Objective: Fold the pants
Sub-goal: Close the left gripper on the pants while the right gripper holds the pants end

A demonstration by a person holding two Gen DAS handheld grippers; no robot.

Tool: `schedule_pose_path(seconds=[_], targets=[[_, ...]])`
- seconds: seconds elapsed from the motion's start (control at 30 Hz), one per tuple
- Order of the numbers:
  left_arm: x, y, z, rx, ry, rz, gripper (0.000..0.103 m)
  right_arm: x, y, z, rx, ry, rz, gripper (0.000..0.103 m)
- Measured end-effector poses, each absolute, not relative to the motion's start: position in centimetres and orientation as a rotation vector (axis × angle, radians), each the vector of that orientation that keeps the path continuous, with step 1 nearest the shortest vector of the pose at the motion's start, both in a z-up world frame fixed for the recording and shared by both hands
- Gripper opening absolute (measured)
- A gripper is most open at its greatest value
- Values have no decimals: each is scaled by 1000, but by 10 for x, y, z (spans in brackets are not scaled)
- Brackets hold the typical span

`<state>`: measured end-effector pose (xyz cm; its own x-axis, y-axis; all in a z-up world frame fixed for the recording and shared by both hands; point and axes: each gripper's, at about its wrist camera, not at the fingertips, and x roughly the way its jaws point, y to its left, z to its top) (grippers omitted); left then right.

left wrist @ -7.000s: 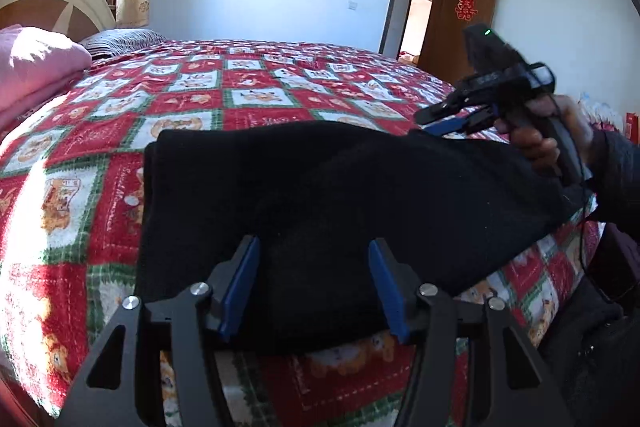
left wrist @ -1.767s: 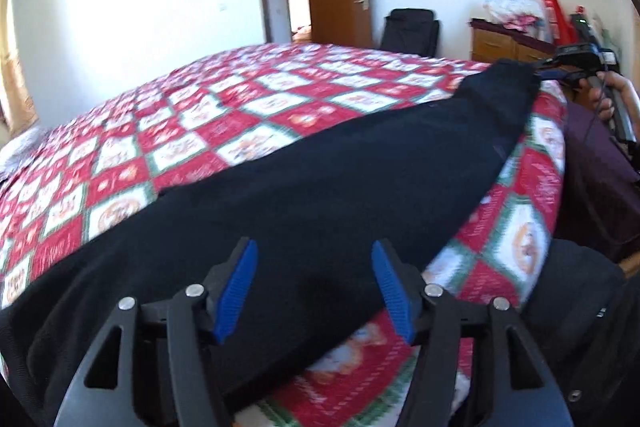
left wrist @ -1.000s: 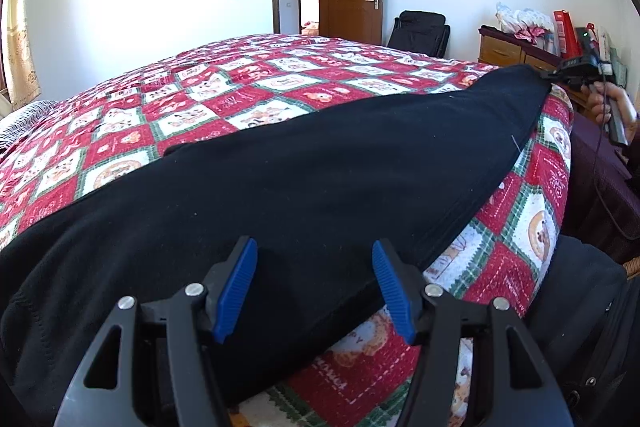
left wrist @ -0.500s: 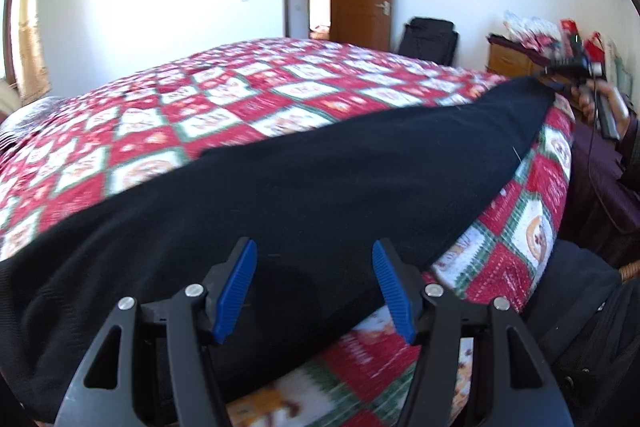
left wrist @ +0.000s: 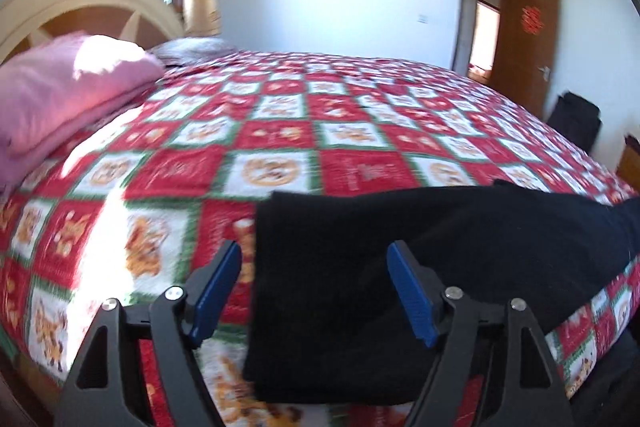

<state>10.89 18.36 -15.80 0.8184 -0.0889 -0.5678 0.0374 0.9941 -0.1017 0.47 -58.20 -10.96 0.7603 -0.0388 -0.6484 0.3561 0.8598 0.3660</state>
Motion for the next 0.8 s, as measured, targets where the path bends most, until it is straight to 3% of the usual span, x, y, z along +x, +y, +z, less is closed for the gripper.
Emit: schedule_pose_path(seconds=[0.3, 0.4, 0.7, 0.8], targets=[[118, 205, -180, -247, 639, -57, 78, 6, -576, -111, 460, 662, -254, 39], [122, 189, -176, -184, 646, -94, 64, 4, -568, -109, 421, 649, -277, 31], [133, 203, -178, -276, 690, -158, 63, 13, -560, -117, 364, 662, -263, 31], [130, 206, -177, -301, 680, -168, 50, 14, -558, -118, 347, 656, -269, 31]])
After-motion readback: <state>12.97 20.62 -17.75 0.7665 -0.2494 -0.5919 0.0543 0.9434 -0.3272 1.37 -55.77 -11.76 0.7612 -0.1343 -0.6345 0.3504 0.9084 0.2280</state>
